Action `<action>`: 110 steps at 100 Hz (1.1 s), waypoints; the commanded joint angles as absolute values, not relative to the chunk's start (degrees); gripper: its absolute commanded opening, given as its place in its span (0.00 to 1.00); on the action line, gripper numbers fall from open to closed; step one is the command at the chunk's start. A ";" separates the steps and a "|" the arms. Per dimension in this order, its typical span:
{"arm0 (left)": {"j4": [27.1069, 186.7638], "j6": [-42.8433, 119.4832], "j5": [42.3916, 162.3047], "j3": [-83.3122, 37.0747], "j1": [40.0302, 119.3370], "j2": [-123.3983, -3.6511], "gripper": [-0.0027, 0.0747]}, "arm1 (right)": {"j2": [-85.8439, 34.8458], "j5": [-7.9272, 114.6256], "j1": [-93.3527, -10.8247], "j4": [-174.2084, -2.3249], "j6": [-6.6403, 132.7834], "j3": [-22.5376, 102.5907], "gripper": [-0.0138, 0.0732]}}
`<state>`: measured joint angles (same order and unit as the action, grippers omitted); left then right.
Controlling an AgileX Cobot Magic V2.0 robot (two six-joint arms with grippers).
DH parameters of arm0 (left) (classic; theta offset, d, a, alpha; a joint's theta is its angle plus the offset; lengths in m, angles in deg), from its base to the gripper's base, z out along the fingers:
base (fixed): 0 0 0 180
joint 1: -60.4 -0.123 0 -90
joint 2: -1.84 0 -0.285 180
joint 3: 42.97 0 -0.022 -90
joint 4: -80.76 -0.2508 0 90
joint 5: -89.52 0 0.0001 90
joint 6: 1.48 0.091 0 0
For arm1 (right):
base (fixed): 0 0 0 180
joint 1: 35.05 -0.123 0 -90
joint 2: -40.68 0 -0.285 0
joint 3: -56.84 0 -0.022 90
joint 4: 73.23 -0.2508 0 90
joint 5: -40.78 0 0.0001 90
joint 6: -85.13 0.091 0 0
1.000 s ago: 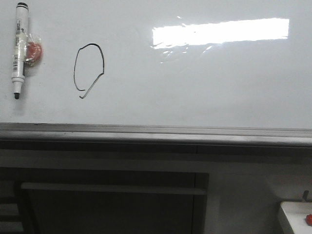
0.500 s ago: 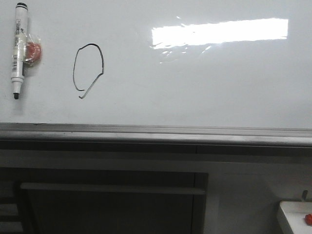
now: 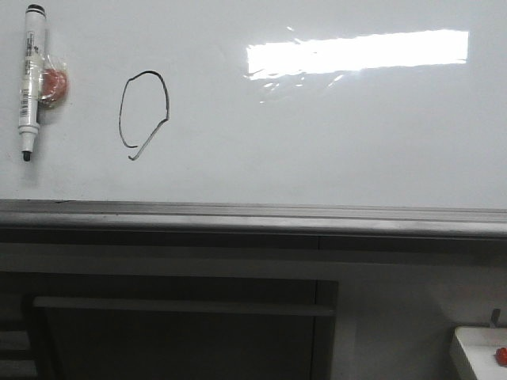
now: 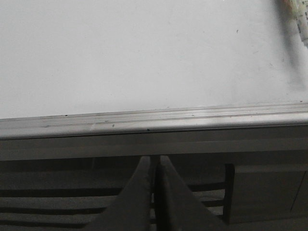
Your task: Write number 0 on whiteboard
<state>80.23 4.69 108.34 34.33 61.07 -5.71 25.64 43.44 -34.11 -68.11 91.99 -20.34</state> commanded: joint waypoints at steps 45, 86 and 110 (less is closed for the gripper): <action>80.26 4.57 104.61 34.92 60.86 -4.36 0.01 | 34.56 58.25 -33.78 -66.26 90.20 -22.65 0.10; 80.26 4.57 104.61 34.92 60.86 -4.36 0.01 | 34.56 57.87 -33.78 -66.26 90.20 -22.65 0.10; 80.26 4.57 104.61 34.92 60.86 -4.36 0.01 | 34.56 57.87 -33.78 -66.26 90.20 -22.65 0.10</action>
